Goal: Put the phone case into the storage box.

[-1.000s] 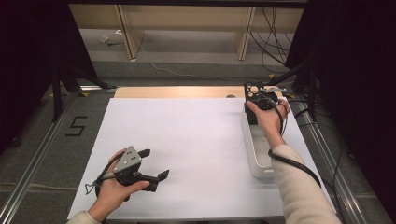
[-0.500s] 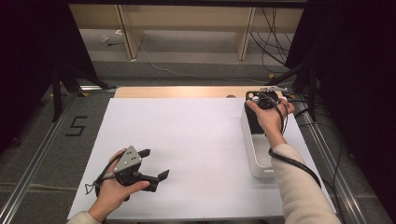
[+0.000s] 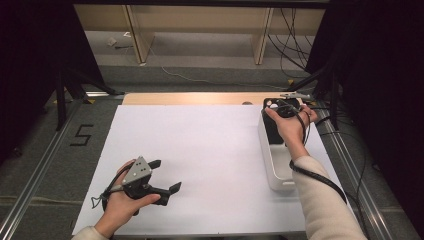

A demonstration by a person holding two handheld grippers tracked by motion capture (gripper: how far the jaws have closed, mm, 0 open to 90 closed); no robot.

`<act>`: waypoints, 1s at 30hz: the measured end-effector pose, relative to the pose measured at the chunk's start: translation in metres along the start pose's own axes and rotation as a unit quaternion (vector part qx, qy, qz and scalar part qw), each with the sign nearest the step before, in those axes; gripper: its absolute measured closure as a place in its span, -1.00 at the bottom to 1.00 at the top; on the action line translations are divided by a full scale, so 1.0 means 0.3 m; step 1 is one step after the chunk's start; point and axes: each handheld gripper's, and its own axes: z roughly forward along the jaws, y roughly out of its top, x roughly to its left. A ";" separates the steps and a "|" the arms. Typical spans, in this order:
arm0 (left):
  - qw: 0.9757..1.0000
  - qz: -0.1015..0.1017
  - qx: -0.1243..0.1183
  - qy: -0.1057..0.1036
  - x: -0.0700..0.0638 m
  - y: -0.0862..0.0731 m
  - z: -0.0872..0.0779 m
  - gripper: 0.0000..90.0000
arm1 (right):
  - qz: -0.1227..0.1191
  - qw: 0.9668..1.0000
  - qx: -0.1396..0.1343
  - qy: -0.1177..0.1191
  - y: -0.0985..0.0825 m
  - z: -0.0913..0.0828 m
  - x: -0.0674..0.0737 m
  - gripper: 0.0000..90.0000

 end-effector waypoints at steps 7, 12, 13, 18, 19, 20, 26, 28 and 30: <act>1.000 0.000 0.000 0.000 0.000 0.000 0.000 -1.00 | -0.006 1.000 -0.012 0.008 0.007 -0.024 0.007 -0.63; 1.000 0.000 0.000 0.001 0.000 0.000 0.000 -1.00 | -0.010 1.000 -0.023 0.016 0.009 -0.039 0.013 -0.54; 1.000 0.000 0.000 0.001 0.000 0.000 0.000 -1.00 | -0.011 1.000 -0.023 0.014 0.008 -0.043 0.014 -0.52; 1.000 0.000 0.000 0.001 -0.001 0.000 0.000 -1.00 | -0.015 0.999 -0.031 0.022 0.003 -0.059 0.019 -0.46; 1.000 0.000 0.000 0.001 -0.001 0.000 0.000 -1.00 | -0.013 0.999 -0.031 0.025 0.002 -0.063 0.022 -0.45; 1.000 -0.001 0.000 0.001 -0.001 0.000 0.001 -1.00 | -0.014 0.999 -0.030 0.027 0.001 -0.067 0.023 -0.45; 1.000 0.000 0.000 0.002 -0.001 0.000 0.000 -1.00 | -0.019 0.998 -0.036 0.040 -0.006 -0.094 0.033 -0.43; 1.000 -0.001 0.000 0.003 -0.001 0.000 0.000 -1.00 | -0.022 0.998 -0.039 0.045 -0.008 -0.103 0.036 -0.43; 1.000 -0.001 0.000 0.002 -0.001 0.000 0.001 -1.00 | -0.022 0.998 -0.040 0.050 -0.010 -0.112 0.038 -0.44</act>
